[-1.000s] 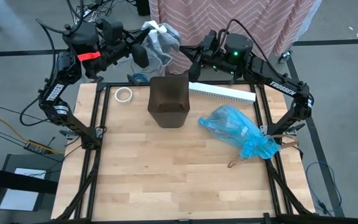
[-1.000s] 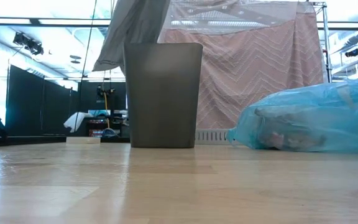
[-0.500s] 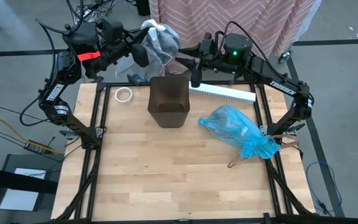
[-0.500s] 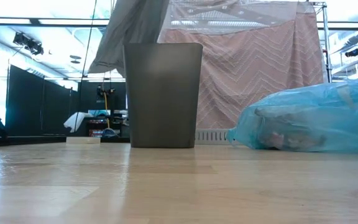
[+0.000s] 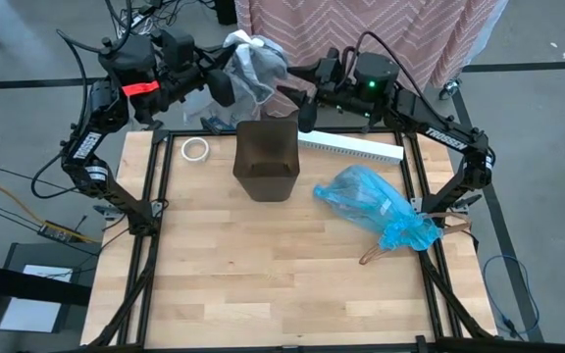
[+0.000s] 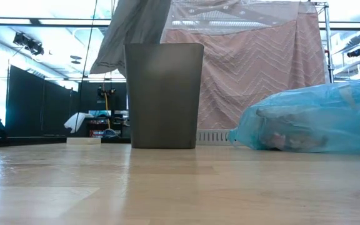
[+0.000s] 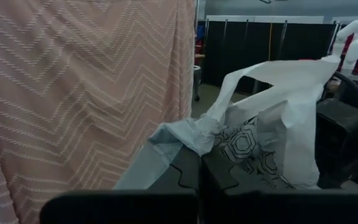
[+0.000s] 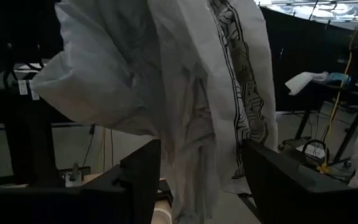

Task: Place trash/remove bag and relplace
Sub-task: Insert the new gray trash bag into the bin

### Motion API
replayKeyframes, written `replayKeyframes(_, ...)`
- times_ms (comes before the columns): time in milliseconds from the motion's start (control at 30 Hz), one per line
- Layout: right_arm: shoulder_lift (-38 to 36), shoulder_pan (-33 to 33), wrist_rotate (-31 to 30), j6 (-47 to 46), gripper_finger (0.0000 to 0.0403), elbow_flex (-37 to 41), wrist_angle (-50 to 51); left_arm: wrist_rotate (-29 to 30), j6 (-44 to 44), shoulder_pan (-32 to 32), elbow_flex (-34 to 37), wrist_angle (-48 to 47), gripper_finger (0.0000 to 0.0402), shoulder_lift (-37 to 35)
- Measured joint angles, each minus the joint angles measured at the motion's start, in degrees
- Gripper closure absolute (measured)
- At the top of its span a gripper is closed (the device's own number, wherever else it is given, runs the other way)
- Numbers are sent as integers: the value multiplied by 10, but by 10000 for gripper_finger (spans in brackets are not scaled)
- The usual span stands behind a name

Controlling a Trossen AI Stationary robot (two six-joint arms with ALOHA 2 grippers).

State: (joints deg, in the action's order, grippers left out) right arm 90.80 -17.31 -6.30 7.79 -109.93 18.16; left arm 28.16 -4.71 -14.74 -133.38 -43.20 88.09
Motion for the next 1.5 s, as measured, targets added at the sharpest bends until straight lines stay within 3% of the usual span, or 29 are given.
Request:
replayKeyframes(600, -3, -11, -1, 39, 216, 0, -22, 3, 0, -2, 0, -26, 400, 0)
replayKeyframes(767, 0, -17, -1, 39, 267, 0, -21, -20, 0, -2, 0, -26, 400, 0)
replayKeyframes(967, 0, -17, -30, 44, 388, 0, -22, -53, -7, -2, 2, -26, 400, 5)
replayKeyframes(1267, -12, 16, -34, 55, 403, 0, -1, -35, -13, -25, -2, -14, 400, 5)
replayKeyframes(1400, -38, 55, -88, 86, 403, 0, -3, -44, -66, -44, -15, 27, 400, 3)
replayKeyframes(1500, -66, 82, -153, 134, 403, 0, -8, -84, -120, -55, -16, 69, 400, 2)
